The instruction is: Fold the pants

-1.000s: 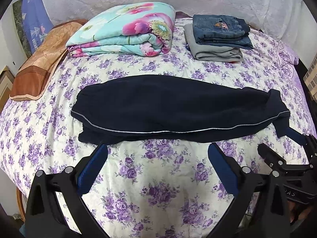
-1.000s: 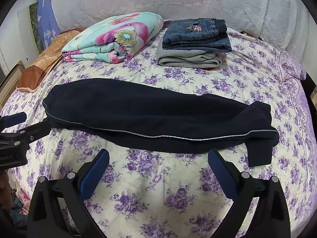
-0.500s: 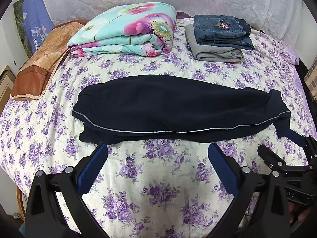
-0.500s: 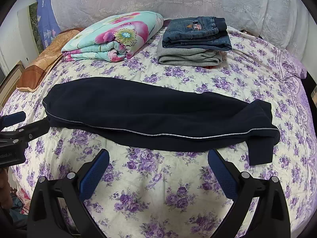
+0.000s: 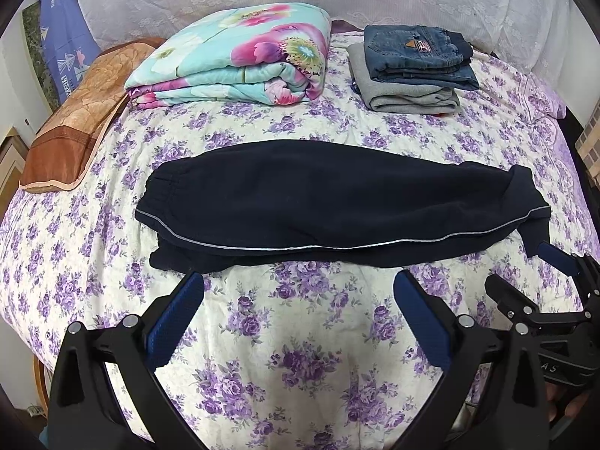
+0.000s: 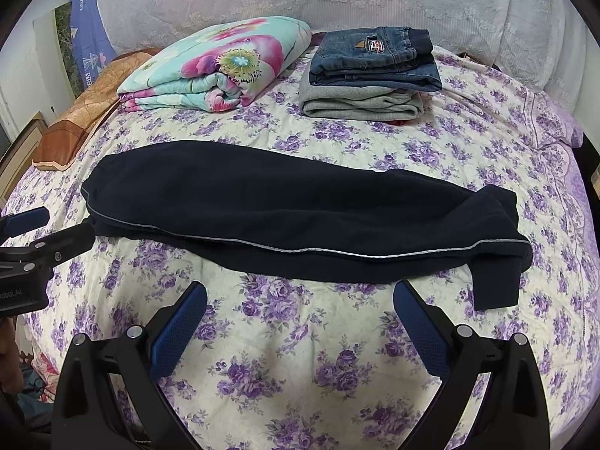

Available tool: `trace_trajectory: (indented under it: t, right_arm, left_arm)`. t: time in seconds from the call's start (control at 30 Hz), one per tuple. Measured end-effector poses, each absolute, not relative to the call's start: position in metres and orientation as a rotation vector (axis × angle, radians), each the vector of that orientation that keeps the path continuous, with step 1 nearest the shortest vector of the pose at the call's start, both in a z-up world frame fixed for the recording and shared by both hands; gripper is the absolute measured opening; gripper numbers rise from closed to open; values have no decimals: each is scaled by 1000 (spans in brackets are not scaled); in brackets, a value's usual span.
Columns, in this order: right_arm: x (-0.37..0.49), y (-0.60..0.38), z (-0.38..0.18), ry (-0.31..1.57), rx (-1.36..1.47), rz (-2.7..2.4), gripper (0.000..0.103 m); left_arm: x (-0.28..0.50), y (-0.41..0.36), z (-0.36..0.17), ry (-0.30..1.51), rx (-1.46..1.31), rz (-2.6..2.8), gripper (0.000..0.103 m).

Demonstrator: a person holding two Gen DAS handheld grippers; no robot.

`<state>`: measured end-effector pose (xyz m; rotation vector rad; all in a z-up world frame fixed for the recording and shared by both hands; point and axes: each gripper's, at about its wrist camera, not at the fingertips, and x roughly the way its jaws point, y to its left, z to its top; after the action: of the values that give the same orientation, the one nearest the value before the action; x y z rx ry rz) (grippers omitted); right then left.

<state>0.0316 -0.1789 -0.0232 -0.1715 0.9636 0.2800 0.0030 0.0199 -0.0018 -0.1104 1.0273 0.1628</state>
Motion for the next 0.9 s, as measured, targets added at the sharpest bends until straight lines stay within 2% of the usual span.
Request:
trace_trajectory:
  t: [0.9]
  right_arm:
    - [42,-177,-33,998,-172,288,100]
  left_arm:
    - [11,21,-11,1058,-115,167,99]
